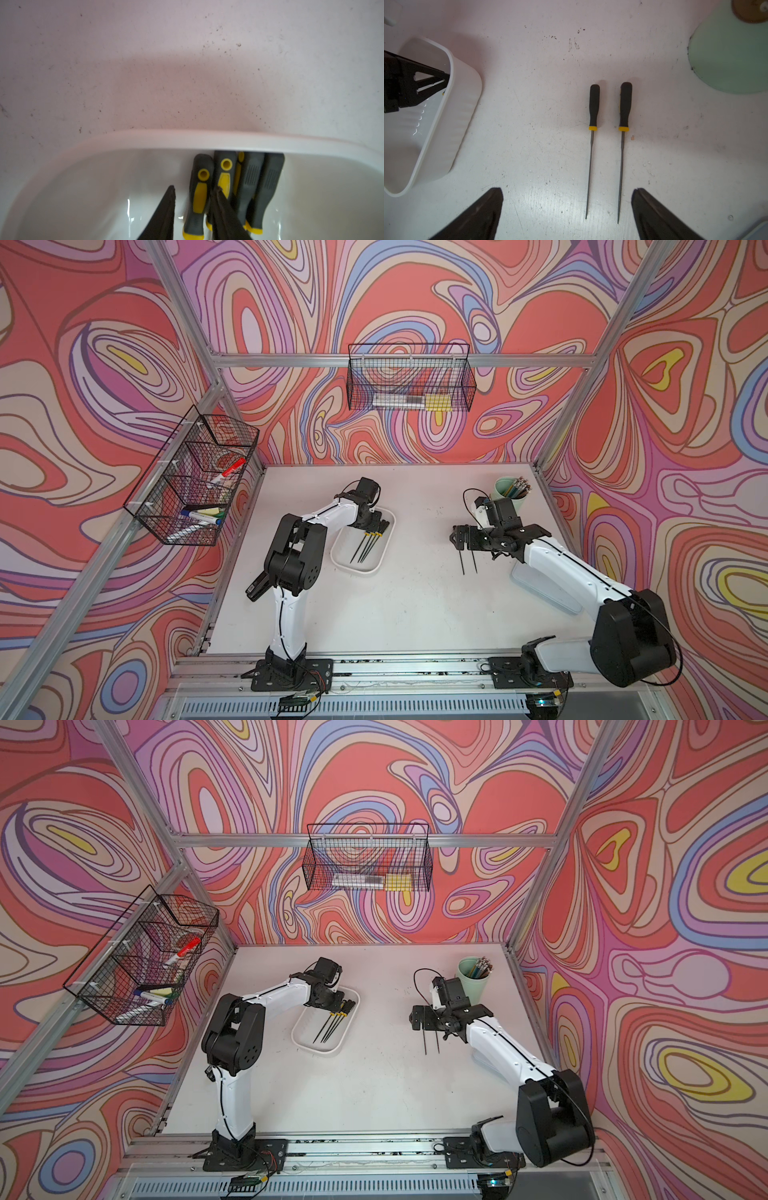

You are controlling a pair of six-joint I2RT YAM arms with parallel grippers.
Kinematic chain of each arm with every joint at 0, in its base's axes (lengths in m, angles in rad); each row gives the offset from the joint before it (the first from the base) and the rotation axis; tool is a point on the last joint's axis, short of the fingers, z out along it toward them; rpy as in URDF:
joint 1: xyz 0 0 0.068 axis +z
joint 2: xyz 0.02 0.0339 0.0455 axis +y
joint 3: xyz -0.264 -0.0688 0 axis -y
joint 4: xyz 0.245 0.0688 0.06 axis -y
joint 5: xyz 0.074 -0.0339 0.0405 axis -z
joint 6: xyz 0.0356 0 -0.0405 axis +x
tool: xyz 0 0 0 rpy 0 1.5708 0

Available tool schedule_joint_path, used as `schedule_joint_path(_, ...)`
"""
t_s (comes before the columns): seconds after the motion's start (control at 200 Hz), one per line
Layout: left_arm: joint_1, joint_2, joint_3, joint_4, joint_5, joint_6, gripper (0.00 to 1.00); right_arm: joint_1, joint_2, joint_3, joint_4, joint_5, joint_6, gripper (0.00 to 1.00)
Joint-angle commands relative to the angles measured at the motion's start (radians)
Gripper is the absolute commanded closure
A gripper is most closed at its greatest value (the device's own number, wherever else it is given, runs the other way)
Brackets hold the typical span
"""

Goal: Take the file tool out of the storage box
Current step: Pick up the file tool from the storage box.

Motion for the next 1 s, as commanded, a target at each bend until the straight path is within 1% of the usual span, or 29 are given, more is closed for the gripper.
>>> schedule_joint_path(0.0,0.001,0.035,0.028,-0.059,-0.040,-0.010,0.68,-0.003,-0.013,-0.007,0.002,0.013,-0.011,0.02)
schedule_joint_path(0.165,0.001,0.048,0.041,-0.073,-0.048,-0.016,0.70,-0.003,-0.014,-0.009,0.002,0.011,-0.011,0.02)
schedule_joint_path(0.406,-0.001,0.056,0.046,-0.076,-0.027,-0.017,0.72,-0.003,-0.011,-0.011,0.005,0.010,-0.011,0.02)
schedule_joint_path(0.446,0.000,0.059,0.048,-0.077,-0.023,-0.019,0.73,-0.003,-0.012,-0.011,0.006,0.009,-0.011,0.02)
schedule_joint_path(0.541,0.001,0.056,0.049,-0.077,-0.003,-0.025,0.83,-0.003,-0.015,-0.010,0.006,0.006,-0.013,0.02)
schedule_joint_path(0.576,-0.001,0.049,0.045,-0.072,0.004,-0.028,0.84,-0.003,-0.017,-0.011,0.006,0.001,-0.013,0.02)
schedule_joint_path(0.771,0.001,-0.048,-0.016,-0.007,0.034,-0.053,0.85,0.009,-0.059,-0.030,0.038,-0.054,-0.005,0.02)
schedule_joint_path(0.826,0.001,-0.091,-0.050,0.033,0.063,-0.074,0.85,0.022,-0.079,-0.049,0.070,-0.078,0.015,0.03)
schedule_joint_path(0.881,0.001,-0.138,-0.089,0.079,0.096,-0.107,0.86,0.048,-0.098,-0.071,0.109,-0.103,0.041,0.04)
schedule_joint_path(0.996,0.001,-0.243,-0.169,0.177,0.151,-0.199,0.86,0.135,-0.121,-0.104,0.197,-0.099,0.103,0.08)
